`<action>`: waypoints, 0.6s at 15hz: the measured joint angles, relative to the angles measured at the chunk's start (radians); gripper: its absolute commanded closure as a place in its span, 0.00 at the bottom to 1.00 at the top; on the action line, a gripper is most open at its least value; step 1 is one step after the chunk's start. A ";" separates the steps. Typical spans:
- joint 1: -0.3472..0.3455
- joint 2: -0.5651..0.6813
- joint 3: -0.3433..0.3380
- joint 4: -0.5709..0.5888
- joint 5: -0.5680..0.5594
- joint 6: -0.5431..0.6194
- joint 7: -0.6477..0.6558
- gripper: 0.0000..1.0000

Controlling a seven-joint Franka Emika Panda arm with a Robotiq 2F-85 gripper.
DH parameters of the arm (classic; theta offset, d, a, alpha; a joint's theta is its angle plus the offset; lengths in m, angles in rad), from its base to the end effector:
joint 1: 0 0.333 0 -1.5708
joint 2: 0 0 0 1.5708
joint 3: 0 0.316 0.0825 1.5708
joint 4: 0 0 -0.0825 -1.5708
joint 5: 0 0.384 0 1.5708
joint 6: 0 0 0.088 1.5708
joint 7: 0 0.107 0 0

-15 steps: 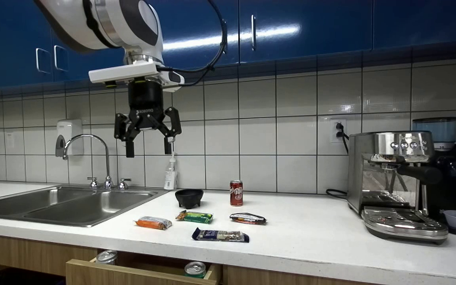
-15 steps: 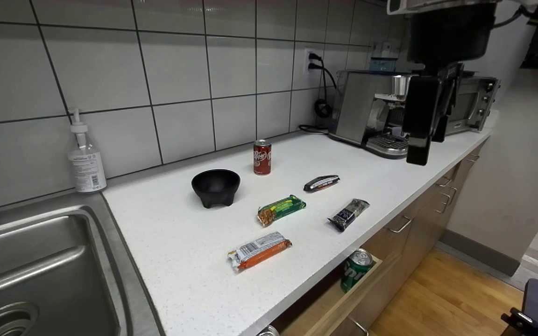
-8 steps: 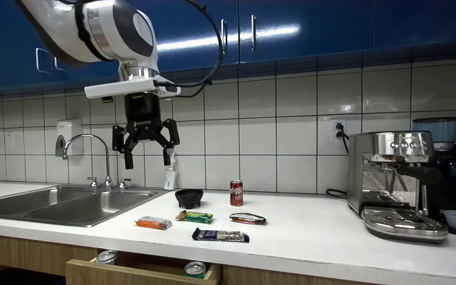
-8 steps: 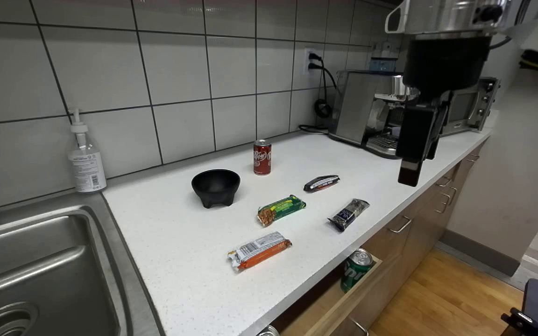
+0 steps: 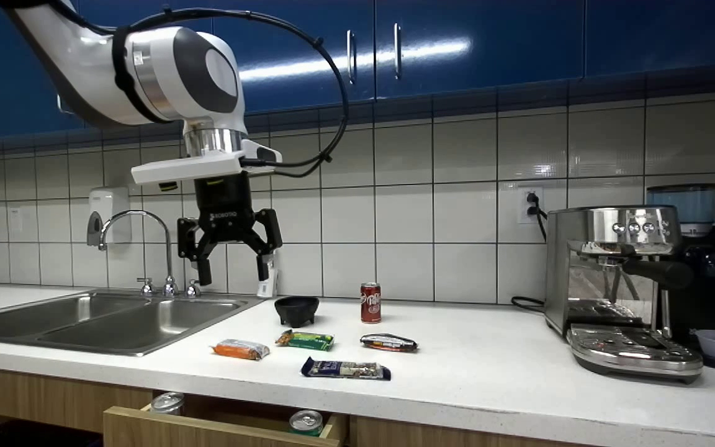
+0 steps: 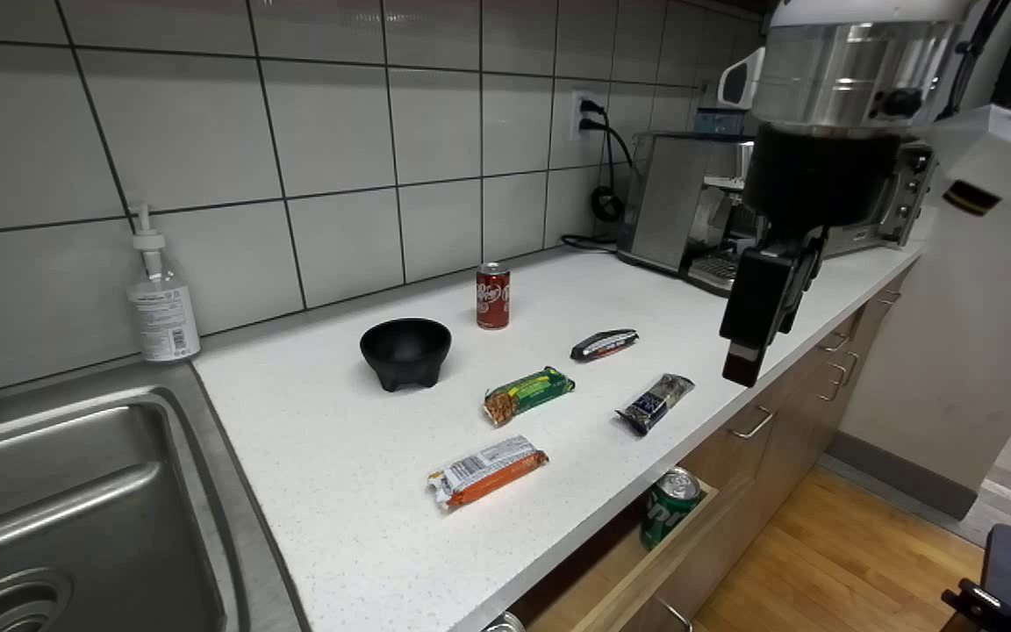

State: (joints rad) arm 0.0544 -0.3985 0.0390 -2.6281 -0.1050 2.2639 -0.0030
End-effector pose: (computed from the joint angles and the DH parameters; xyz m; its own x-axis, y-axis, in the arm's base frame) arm 0.3978 0.0341 0.3825 0.9866 0.1601 0.0299 0.1565 -0.9828 0.0980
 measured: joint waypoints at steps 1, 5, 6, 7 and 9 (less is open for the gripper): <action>0.000 0.009 0.000 -0.008 0.000 0.019 0.005 0.00; -0.003 0.057 0.000 -0.027 0.000 0.092 0.032 0.00; -0.004 0.071 0.000 -0.029 0.000 0.109 0.038 0.00; -0.005 0.086 0.000 -0.031 0.000 0.130 0.043 0.00; -0.006 0.120 0.000 -0.033 0.000 0.172 0.053 0.00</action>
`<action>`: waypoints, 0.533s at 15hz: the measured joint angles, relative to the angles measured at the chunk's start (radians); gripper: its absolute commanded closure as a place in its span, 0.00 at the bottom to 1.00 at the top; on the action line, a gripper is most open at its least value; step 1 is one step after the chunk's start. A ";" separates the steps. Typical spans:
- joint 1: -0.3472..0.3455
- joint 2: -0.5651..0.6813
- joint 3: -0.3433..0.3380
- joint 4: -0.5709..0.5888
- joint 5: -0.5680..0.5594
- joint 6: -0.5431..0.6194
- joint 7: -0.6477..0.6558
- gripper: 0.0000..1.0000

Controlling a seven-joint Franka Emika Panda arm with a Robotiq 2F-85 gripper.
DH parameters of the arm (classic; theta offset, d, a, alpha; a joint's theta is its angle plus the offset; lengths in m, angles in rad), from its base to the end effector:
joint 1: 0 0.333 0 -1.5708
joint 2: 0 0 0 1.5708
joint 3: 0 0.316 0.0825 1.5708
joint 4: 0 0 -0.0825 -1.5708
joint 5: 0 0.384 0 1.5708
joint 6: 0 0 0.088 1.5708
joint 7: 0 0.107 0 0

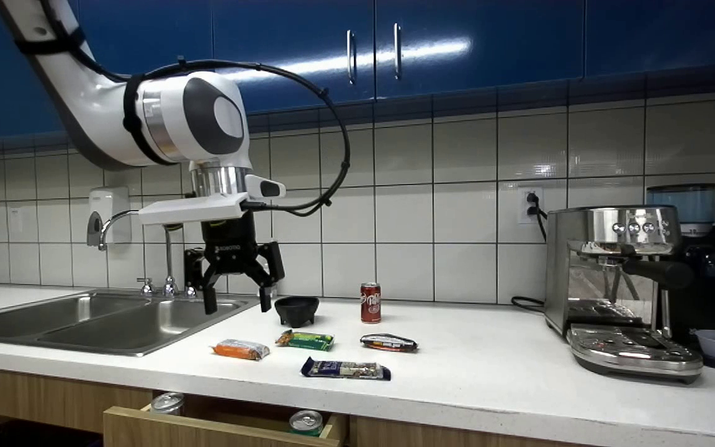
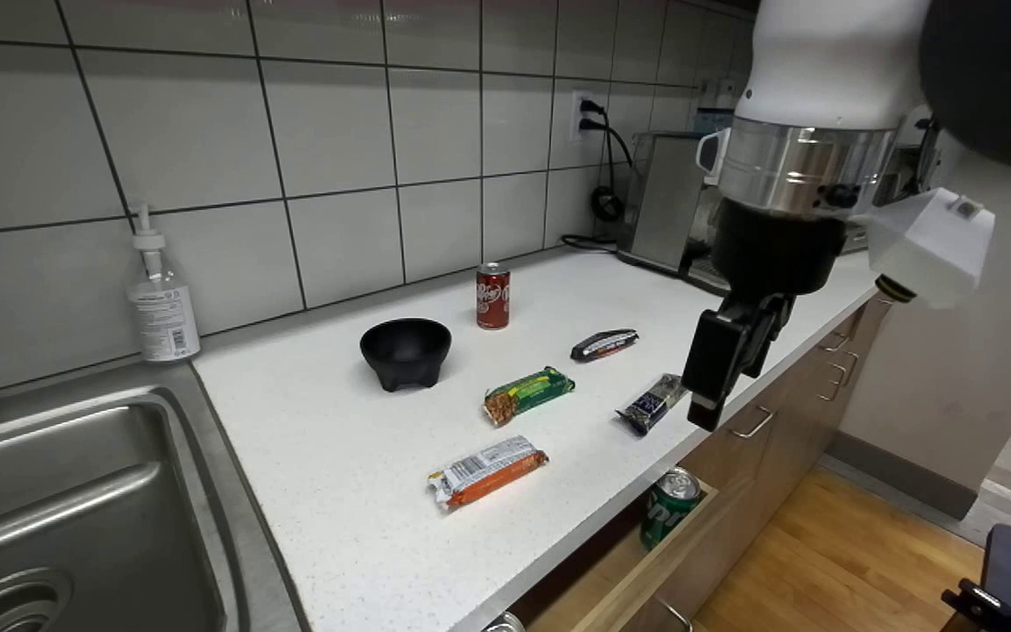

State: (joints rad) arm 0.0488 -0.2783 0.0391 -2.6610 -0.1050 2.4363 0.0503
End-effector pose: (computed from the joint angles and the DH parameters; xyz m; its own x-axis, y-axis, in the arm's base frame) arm 0.4087 0.0352 0.3354 0.9918 0.1163 0.0537 0.1118 -0.9905 0.0802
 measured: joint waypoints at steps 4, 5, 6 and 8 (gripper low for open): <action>0.001 0.074 0.001 -0.002 0.000 0.080 0.002 0.00; 0.001 0.094 0.001 -0.002 0.000 0.098 0.002 0.00; 0.002 0.114 0.002 -0.002 0.001 0.114 0.002 0.00; 0.004 0.154 0.002 -0.003 0.001 0.145 0.002 0.00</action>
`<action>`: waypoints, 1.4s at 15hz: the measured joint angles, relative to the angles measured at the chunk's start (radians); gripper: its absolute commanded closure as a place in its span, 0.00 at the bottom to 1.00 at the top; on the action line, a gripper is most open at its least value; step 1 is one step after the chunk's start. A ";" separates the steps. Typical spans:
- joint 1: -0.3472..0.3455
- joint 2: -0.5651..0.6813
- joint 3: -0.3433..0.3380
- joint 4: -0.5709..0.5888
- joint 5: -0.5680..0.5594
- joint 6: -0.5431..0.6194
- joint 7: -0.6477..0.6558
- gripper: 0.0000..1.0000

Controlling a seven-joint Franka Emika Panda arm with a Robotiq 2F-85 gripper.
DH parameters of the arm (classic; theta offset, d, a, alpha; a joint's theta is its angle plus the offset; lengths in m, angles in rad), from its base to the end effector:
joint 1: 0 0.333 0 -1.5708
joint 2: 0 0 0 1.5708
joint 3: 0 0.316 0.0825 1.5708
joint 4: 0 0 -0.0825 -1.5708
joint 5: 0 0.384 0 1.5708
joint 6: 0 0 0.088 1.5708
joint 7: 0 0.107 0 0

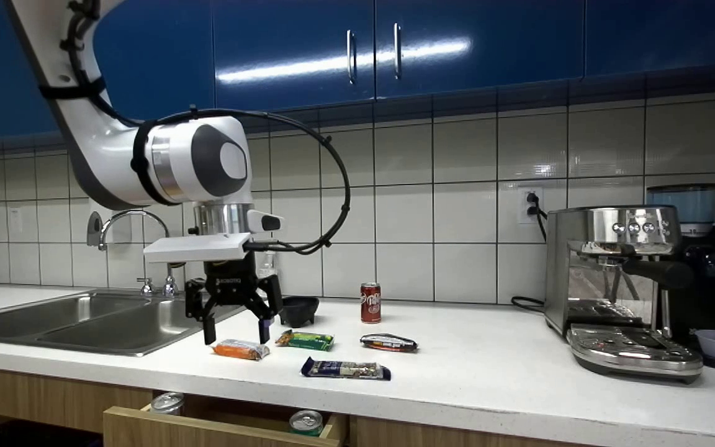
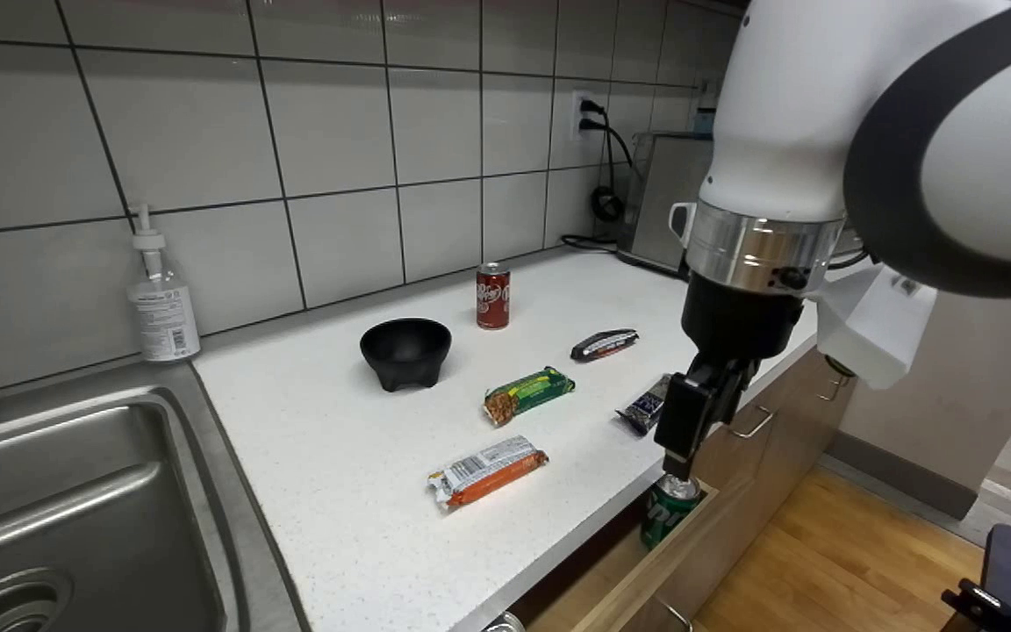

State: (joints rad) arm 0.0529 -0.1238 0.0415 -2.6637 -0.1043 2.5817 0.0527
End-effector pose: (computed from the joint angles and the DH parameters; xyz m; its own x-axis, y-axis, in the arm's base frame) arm 0.4185 0.0411 0.2836 0.9907 0.1296 0.0419 0.1268 -0.9900 0.0619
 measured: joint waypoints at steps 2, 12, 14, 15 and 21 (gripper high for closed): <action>0.005 0.038 0.001 0.000 0.001 0.026 0.000 0.00; 0.031 0.212 0.010 0.010 0.001 0.132 0.000 0.00; 0.033 0.247 0.011 0.020 0.001 0.152 0.000 0.00; 0.034 0.266 0.011 0.028 0.001 0.160 0.000 0.00; 0.036 0.359 0.010 0.088 0.003 0.170 0.001 0.00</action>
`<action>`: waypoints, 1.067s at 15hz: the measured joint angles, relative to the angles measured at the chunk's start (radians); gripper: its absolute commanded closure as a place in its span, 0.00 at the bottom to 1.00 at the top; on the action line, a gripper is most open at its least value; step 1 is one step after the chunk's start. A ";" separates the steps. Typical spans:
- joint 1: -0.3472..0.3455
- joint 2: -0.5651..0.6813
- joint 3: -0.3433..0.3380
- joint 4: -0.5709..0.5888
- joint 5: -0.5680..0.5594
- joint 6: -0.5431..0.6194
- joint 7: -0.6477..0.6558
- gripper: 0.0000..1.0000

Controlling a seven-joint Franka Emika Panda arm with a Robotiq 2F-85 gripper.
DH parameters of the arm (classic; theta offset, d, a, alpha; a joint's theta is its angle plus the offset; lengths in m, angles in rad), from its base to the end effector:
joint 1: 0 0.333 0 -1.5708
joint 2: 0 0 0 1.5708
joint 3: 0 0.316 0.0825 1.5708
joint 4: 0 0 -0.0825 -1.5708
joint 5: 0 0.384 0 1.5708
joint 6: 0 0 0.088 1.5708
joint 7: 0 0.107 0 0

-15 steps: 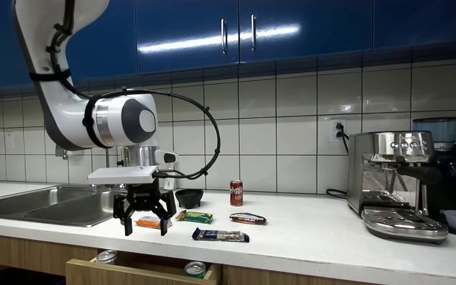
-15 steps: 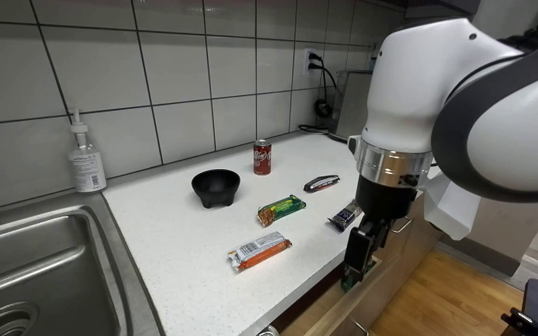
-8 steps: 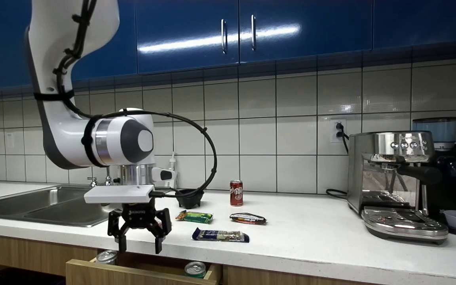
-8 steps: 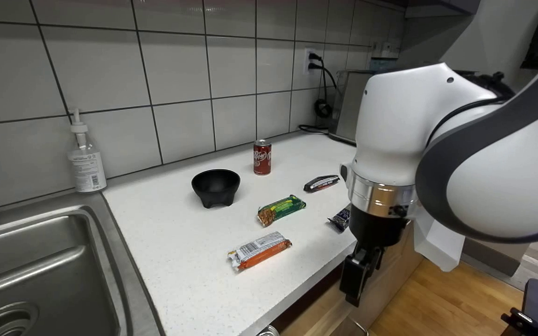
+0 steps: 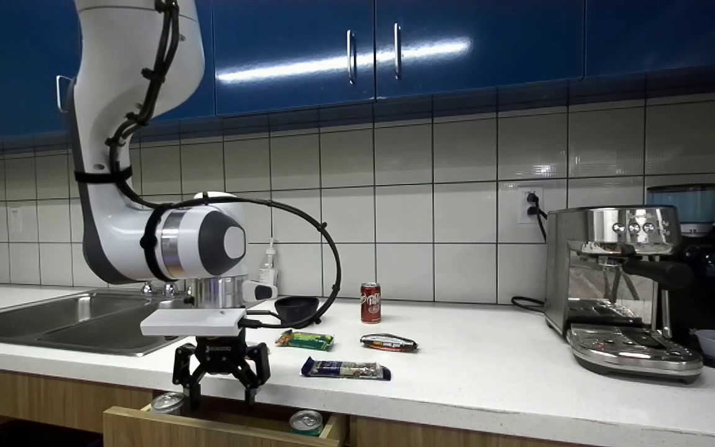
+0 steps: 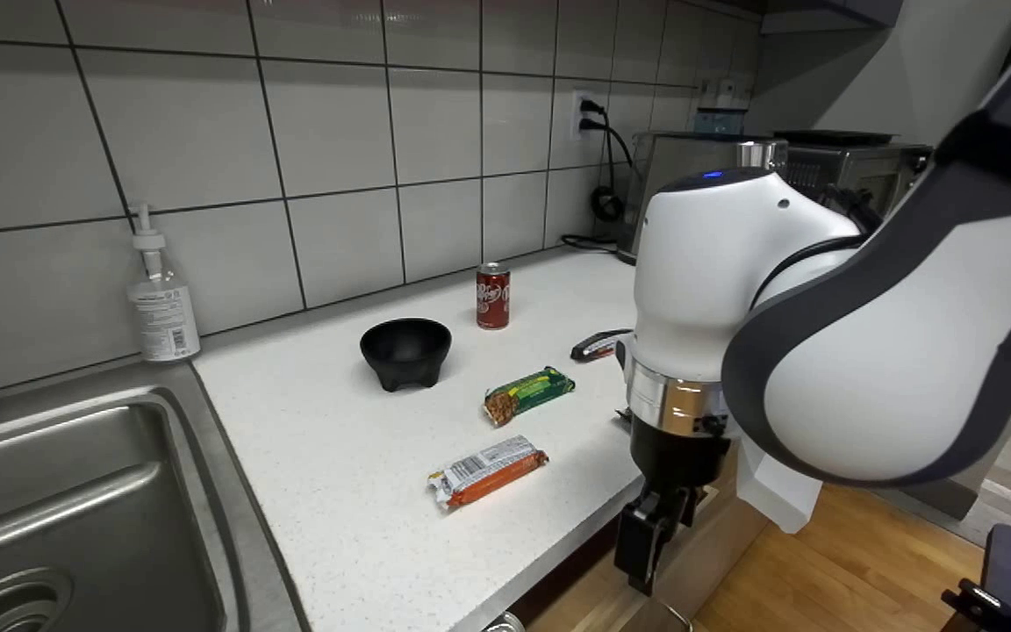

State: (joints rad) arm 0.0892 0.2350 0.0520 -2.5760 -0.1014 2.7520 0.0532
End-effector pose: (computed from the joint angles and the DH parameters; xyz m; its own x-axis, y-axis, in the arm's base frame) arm 0.4328 0.0670 0.1728 0.9820 0.1799 -0.0579 0.1815 -0.9831 0.0239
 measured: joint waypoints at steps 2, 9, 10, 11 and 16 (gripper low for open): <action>0.000 0.024 0.000 0.017 0.005 0.001 0.000 0.00; 0.001 0.087 0.000 0.054 0.024 0.050 0.018 0.00; 0.001 0.094 0.000 0.057 0.028 0.060 0.022 0.00; 0.001 0.100 0.000 0.059 0.035 0.071 0.023 0.00; 0.002 0.131 0.000 0.070 0.058 0.111 0.038 0.00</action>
State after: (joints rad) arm 0.0910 0.3659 0.0518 -2.5058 -0.0438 2.8629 0.0911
